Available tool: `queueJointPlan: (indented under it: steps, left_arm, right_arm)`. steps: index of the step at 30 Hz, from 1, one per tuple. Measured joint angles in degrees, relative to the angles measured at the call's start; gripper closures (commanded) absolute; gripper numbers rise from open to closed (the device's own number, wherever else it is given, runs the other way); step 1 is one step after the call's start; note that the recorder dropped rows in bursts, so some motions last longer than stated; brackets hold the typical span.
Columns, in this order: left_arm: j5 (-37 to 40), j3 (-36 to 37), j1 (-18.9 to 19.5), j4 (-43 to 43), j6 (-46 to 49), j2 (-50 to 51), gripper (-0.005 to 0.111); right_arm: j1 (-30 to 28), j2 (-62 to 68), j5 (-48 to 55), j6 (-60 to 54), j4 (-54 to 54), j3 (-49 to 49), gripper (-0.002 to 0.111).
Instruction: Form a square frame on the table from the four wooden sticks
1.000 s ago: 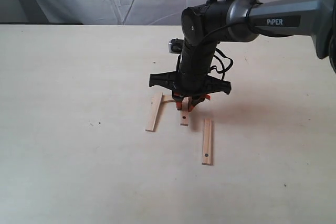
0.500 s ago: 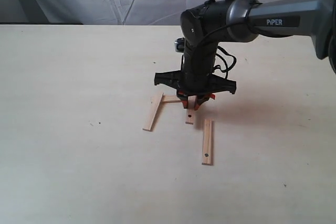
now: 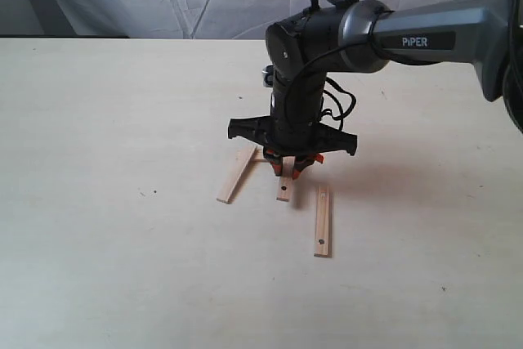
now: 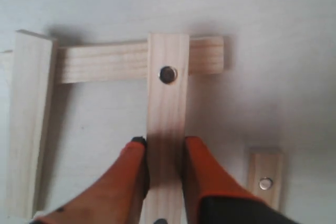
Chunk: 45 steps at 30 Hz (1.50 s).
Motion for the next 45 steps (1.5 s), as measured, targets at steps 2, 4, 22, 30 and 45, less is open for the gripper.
queueJointPlan:
  steps: [2, 4, 22, 30, 45]
  left_arm:
    - [0.0, 0.0, 0.0, 0.0, 0.0, 0.0, 0.107]
    - [0.0, 0.0, 0.0, 0.0, 0.0, 0.0, 0.107]
    - [0.0, 0.0, 0.0, 0.09, 0.0, 0.0, 0.107]
    - [0.0, 0.0, 0.0, 0.09, 0.0, 0.0, 0.107]
    - [0.0, 0.0, 0.0, 0.09, 0.24, 0.0, 0.107]
  right_arm:
    - [0.14, 0.13, 0.0, 0.45, 0.0, 0.0, 0.082]
    - [0.14, 0.5, 0.0, 0.76, 0.0, 0.0, 0.069]
    - [0.14, -5.18, 5.33, 0.11, -1.79, -0.25, 0.064]
    - [1.98, -6.06, 5.64, -1.28, -1.92, 7.67, 0.064]
    - [2.26, -8.5, -4.7, -1.55, 1.3, 20.28, 0.108]
